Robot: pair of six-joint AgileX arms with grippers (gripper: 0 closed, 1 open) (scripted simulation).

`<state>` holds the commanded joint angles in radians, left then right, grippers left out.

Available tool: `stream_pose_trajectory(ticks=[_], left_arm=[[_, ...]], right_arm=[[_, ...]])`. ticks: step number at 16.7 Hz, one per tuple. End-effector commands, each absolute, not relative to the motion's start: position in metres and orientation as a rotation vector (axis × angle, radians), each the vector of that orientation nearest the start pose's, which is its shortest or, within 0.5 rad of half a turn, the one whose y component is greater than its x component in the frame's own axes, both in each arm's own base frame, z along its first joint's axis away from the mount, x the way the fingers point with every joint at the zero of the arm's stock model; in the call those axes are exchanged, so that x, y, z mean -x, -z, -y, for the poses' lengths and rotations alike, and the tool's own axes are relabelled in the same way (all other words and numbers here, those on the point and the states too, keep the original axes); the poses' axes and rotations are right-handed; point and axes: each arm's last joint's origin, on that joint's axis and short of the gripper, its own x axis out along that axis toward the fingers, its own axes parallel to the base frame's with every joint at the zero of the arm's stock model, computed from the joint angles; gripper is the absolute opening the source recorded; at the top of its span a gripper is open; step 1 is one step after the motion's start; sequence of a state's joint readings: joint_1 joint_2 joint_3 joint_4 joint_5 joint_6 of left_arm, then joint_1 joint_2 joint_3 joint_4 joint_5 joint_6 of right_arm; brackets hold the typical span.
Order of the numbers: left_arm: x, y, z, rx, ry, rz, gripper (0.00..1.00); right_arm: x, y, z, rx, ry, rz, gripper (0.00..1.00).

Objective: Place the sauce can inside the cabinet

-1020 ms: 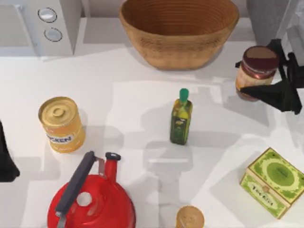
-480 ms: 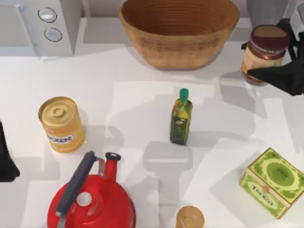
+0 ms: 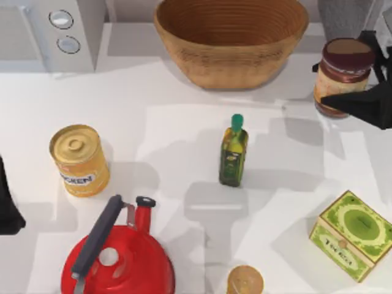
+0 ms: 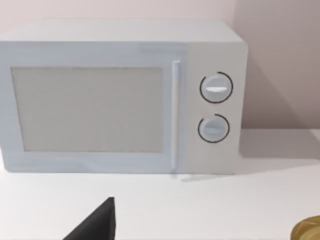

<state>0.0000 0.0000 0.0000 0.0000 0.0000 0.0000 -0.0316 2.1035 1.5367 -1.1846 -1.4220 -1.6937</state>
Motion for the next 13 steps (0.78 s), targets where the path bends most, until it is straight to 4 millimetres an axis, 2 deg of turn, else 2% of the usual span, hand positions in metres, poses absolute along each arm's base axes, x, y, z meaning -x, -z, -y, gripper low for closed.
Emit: stream_pose_trajectory(ticks=[3, 7, 10, 13], left_arm=[[-0.106, -0.16, 0.001, 0.0, 0.0, 0.0, 1.0], [-0.106, -0.16, 0.001, 0.0, 0.0, 0.0, 1.0], [-0.106, -0.16, 0.001, 0.0, 0.0, 0.0, 1.0], [-0.106, -0.16, 0.001, 0.0, 0.0, 0.0, 1.0]], right_arm=[[-0.36, -0.196, -0.025, 0.119, -1.553, -0.244, 0.0], [-0.308, -0.224, -0.027, 0.236, -1.465, -0.377, 0.0], [-0.26, -0.235, -0.027, 0.326, -1.317, -0.47, 0.0], [-0.212, -0.234, -0.024, 0.387, -1.099, -0.519, 0.0]])
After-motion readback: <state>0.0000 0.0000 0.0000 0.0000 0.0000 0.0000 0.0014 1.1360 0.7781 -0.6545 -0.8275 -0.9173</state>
